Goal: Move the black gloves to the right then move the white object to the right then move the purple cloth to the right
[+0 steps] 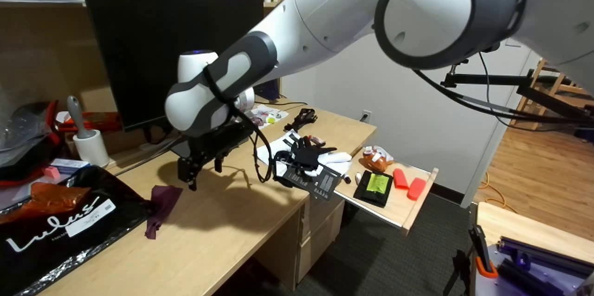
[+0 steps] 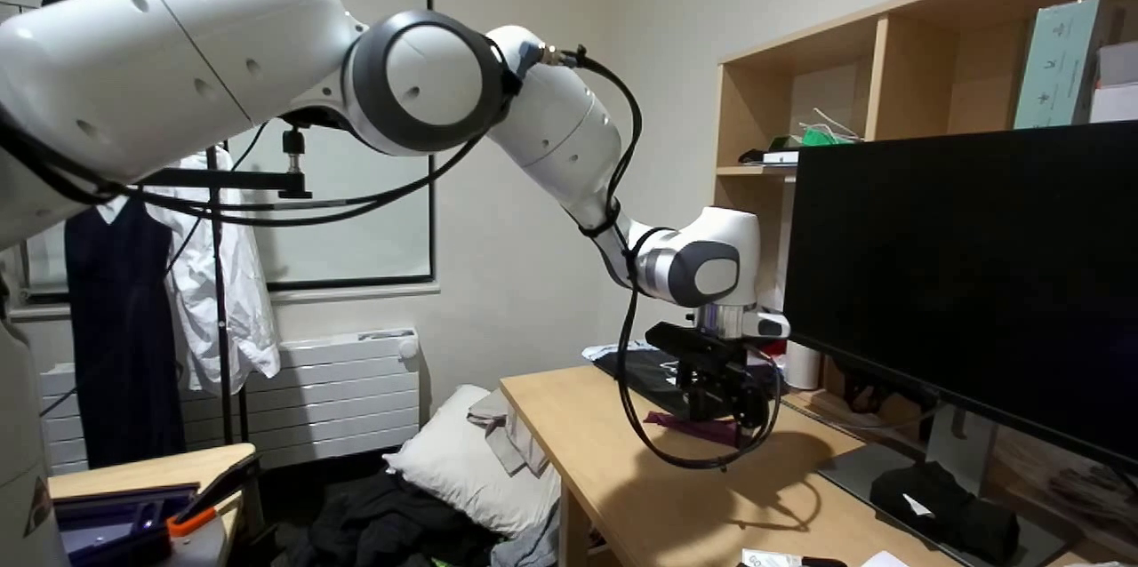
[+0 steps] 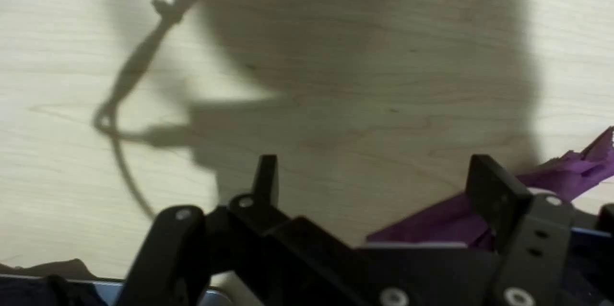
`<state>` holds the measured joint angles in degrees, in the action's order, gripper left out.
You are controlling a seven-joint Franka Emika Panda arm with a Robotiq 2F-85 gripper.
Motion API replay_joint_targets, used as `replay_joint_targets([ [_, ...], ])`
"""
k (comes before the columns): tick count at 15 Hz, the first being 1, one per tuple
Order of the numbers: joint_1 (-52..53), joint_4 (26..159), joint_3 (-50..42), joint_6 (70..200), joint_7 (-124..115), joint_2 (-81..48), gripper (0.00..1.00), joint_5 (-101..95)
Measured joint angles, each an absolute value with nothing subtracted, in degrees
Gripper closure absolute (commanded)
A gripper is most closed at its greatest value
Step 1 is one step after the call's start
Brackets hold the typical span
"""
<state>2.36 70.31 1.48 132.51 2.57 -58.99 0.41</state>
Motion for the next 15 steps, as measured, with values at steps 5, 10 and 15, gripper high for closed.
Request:
replay_joint_targets([
  [5,3.60,61.22,1.70,132.51,0.64,-65.23,0.00,0.41],
  [10,3.98,52.53,1.71,131.44,-1.96,-71.24,0.00,0.41],
  [15,4.13,46.32,2.11,131.43,-4.39,-75.63,0.00,0.47],
])
